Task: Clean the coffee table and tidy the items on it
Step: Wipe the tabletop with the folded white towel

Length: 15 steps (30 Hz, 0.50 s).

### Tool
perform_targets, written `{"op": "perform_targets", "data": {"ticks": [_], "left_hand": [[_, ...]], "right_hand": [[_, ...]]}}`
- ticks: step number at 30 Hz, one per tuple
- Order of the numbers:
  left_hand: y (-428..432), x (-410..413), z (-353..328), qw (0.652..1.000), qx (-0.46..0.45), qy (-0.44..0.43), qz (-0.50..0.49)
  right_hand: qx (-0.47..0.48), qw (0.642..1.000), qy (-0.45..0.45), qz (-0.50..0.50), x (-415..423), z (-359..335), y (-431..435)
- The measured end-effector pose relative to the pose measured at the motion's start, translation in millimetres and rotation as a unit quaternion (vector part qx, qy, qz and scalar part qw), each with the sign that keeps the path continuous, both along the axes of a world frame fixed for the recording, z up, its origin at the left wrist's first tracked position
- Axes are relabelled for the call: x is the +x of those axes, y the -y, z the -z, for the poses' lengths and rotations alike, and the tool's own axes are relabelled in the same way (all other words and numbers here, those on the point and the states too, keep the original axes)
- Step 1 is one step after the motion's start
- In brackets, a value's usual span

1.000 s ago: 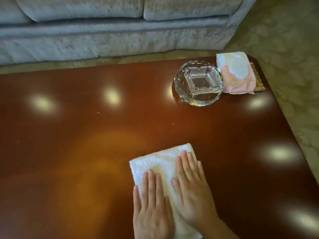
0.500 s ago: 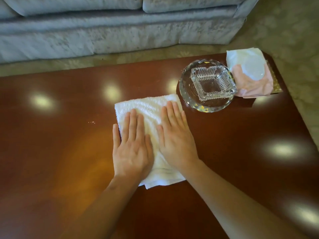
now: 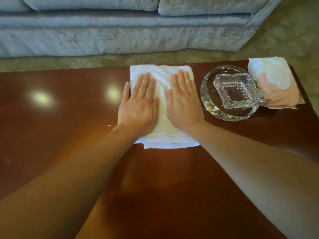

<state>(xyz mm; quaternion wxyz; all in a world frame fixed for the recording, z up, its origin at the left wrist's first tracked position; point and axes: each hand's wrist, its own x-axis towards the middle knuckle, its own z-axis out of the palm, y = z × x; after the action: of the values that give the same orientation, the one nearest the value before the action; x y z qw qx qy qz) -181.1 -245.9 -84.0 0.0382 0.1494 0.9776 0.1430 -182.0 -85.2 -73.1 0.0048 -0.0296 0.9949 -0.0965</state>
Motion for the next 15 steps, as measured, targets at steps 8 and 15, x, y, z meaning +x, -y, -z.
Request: {"op": "perform_targets", "data": {"ticks": [8,15], "left_hand": [[38,11,2,1.0,-0.004,0.001,-0.024],[184,80,-3,0.994,-0.018,-0.005,-0.104]], "right_hand": [[-0.003,1.0,-0.007,0.008,8,3,39],[-0.021,0.998,-0.016,-0.051,51,0,192]]}}
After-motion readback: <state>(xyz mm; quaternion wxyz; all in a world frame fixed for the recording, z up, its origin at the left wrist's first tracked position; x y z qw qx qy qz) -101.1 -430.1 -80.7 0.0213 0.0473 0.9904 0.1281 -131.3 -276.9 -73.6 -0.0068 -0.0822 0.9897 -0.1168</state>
